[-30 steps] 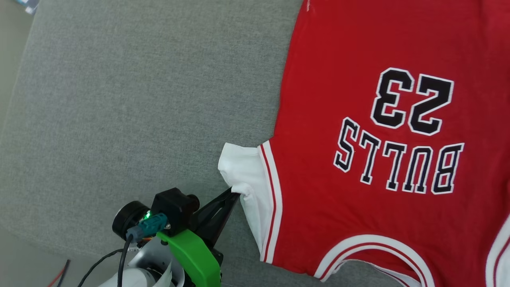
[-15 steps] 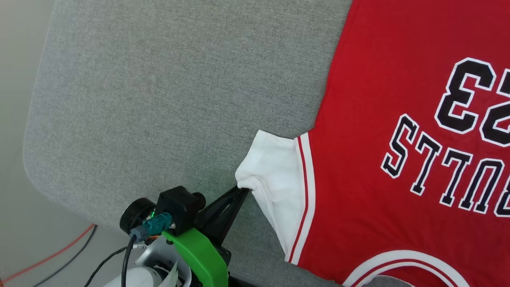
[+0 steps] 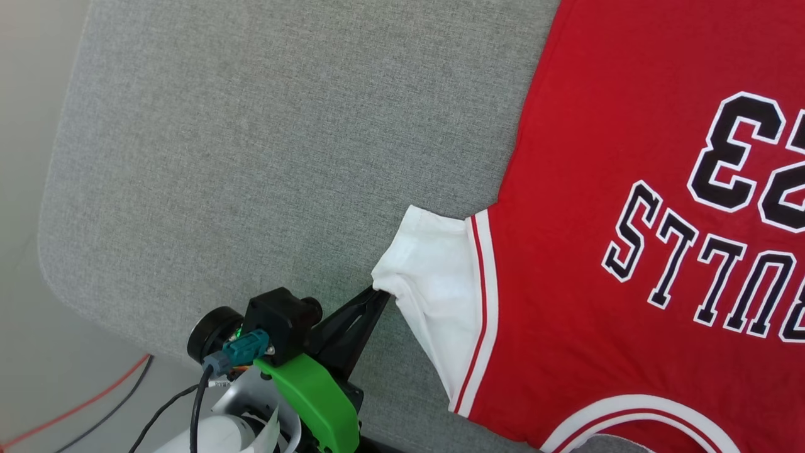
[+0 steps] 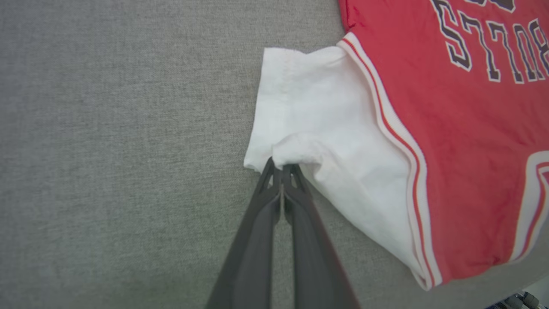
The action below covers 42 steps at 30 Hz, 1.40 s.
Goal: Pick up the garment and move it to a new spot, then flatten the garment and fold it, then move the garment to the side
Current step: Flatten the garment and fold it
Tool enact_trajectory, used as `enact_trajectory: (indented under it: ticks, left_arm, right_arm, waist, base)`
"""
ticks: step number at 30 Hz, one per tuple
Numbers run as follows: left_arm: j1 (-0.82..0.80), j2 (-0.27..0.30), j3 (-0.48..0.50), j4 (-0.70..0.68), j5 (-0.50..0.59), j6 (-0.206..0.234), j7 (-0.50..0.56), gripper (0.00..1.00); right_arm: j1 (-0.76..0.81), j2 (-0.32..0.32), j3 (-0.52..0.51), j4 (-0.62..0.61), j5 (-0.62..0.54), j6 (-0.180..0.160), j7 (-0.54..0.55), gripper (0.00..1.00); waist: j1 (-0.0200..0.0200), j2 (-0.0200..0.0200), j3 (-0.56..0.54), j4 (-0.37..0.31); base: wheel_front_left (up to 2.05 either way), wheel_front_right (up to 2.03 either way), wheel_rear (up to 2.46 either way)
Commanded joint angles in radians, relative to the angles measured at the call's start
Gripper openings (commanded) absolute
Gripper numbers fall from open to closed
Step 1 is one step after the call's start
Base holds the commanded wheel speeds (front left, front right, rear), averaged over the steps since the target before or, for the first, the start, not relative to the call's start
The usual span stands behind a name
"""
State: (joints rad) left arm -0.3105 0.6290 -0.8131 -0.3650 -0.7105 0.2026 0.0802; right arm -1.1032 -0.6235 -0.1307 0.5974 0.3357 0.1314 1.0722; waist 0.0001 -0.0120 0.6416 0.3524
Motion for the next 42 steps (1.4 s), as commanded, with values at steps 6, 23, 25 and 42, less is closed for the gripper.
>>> enact_trajectory:
  ticks: [6, 23, 25, 42]
  left_arm:
    - [-0.022, -0.004, 0.007, 0.018, 0.005, 0.003, -0.012, 0.00]
    - [0.085, 0.009, 0.027, 0.145, -0.084, 0.019, -0.053, 0.00]
    - [0.100, 0.007, 0.029, 0.157, -0.095, 0.021, -0.060, 0.00]
    - [0.155, -0.037, 0.049, 0.220, -0.140, 0.036, -0.132, 0.00]
  right_arm:
    - [0.124, 0.036, 0.016, 0.006, -0.006, -0.001, 0.018, 0.00]
    - [0.674, 0.086, 0.040, -0.172, 0.127, -0.001, 0.011, 0.00]
    - [0.737, 0.088, 0.034, -0.206, 0.136, -0.001, 0.006, 0.00]
    - [1.158, 0.208, -0.106, -0.465, 0.176, -0.001, 0.020, 0.00]
  waist:
    - [-0.0001, 0.0120, -0.051, -0.035]
    - [-0.0001, 0.0120, -0.421, -0.241]
    - [-0.0001, 0.0120, -0.446, -0.255]
    - [-0.0001, 0.0120, -0.544, -0.298]
  base:
    - [0.00, 0.00, 0.00]
    - [0.00, 0.00, 0.00]
    - [0.00, 0.00, 0.00]
    - [0.00, 0.00, 0.00]
